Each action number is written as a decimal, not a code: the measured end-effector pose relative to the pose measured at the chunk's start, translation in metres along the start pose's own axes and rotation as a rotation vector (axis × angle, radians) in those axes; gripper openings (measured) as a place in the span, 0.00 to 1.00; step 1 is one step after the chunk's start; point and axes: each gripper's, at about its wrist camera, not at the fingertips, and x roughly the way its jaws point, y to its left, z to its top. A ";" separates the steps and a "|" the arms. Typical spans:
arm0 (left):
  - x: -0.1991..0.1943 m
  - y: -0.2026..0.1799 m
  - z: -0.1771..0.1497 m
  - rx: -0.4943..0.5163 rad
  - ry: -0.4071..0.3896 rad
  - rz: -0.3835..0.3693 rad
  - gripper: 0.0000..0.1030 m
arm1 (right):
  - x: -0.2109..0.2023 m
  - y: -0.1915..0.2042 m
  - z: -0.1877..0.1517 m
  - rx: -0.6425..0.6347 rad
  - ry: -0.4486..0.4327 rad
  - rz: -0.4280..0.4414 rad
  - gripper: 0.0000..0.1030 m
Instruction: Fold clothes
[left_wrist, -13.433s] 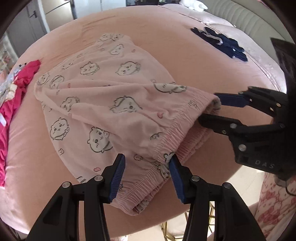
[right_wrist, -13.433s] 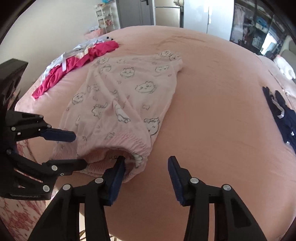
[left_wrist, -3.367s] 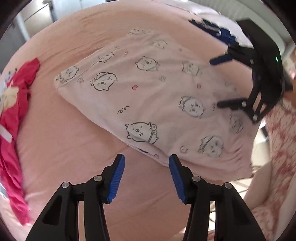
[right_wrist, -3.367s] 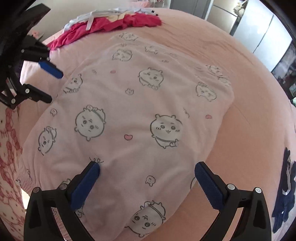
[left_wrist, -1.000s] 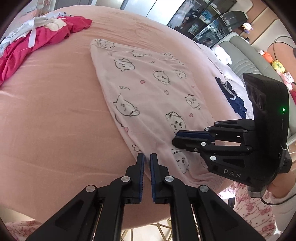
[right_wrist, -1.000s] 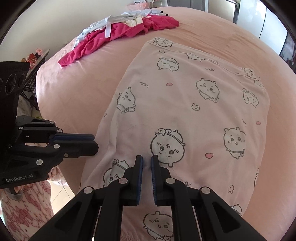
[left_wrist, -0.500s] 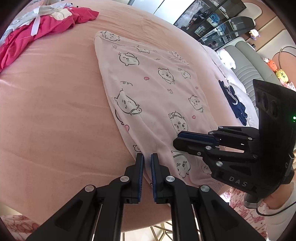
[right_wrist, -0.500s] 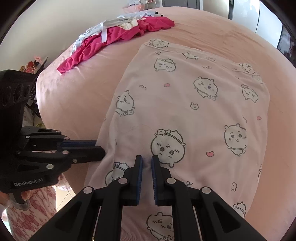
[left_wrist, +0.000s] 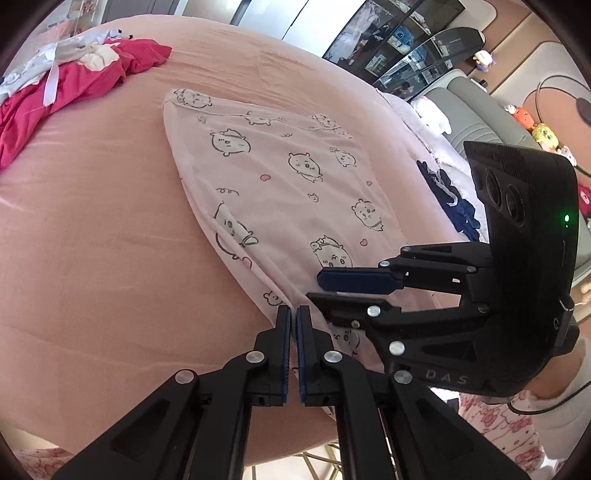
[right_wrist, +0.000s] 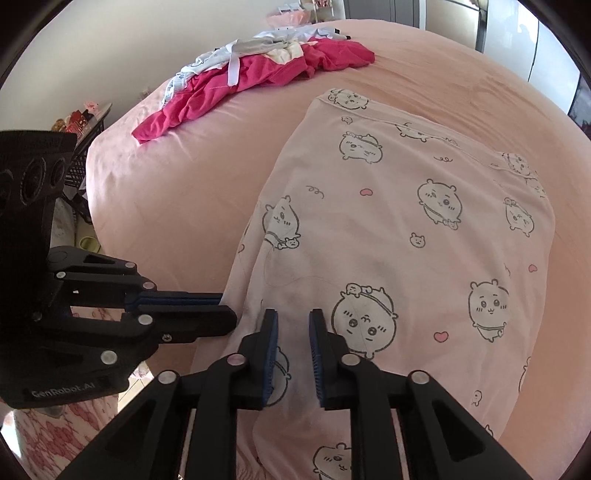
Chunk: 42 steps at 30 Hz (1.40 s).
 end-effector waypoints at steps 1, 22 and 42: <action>0.003 -0.002 0.001 0.015 0.006 0.017 0.02 | 0.000 -0.001 -0.001 0.003 0.000 0.008 0.24; -0.014 0.007 -0.002 0.040 0.100 0.149 0.02 | -0.011 -0.020 -0.014 -0.103 -0.017 -0.199 0.42; 0.037 -0.039 -0.003 0.407 0.277 0.196 0.03 | -0.003 -0.032 -0.011 -0.086 -0.008 -0.151 0.53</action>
